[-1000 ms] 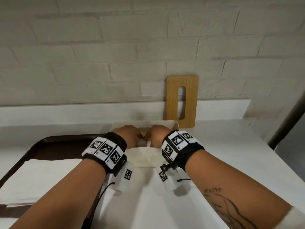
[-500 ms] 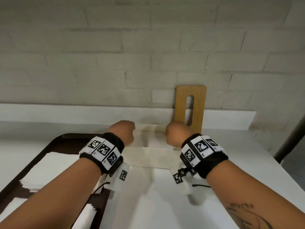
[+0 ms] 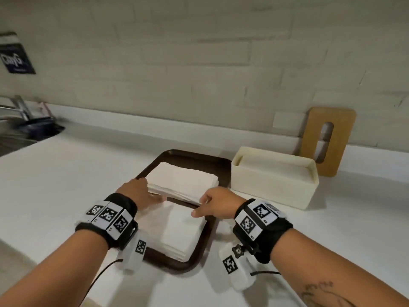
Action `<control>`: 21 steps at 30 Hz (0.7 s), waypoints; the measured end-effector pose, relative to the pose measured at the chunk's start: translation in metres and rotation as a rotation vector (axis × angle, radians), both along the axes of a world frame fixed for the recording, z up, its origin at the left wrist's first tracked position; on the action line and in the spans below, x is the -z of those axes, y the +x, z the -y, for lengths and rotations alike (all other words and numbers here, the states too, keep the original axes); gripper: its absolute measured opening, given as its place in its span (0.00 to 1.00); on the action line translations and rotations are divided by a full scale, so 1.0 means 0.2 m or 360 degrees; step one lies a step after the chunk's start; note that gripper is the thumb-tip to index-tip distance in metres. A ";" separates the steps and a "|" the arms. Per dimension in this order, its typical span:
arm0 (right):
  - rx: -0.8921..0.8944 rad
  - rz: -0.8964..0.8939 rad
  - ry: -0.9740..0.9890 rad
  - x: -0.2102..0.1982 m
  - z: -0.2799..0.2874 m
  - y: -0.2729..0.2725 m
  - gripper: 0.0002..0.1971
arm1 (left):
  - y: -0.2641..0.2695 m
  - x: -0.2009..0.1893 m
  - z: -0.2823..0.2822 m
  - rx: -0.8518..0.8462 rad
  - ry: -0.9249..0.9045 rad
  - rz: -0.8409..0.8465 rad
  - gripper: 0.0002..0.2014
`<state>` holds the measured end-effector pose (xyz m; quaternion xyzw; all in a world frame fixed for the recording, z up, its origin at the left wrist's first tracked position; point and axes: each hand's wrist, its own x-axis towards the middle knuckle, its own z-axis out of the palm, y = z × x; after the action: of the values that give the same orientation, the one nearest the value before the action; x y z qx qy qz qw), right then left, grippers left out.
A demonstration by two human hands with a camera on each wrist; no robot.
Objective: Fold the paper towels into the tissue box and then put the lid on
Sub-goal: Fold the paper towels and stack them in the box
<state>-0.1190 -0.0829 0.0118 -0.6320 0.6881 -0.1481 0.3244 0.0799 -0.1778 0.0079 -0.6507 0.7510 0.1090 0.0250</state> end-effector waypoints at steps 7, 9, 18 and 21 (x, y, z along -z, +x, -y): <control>-0.0058 -0.0191 0.0145 0.15 0.03 0.15 0.35 | 0.22 0.15 -0.05 -0.0072 0.0334 -0.0057 0.28; -0.0037 -0.0233 0.0191 0.16 0.03 0.17 0.39 | 0.23 0.17 -0.05 -0.0105 0.0333 -0.0108 0.29; 0.0080 -0.0008 0.0328 0.21 0.06 0.15 0.31 | 0.30 0.19 -0.05 -0.0337 0.0628 -0.1106 0.14; 0.0202 0.0287 0.0121 0.21 0.05 0.09 0.33 | 0.28 0.09 -0.12 -0.0295 0.0682 -0.1562 0.17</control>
<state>-0.1002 -0.0933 -0.0296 -0.5584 0.6999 -0.1984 0.3986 0.1356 -0.1548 -0.0095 -0.5671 0.5750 0.5525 -0.2063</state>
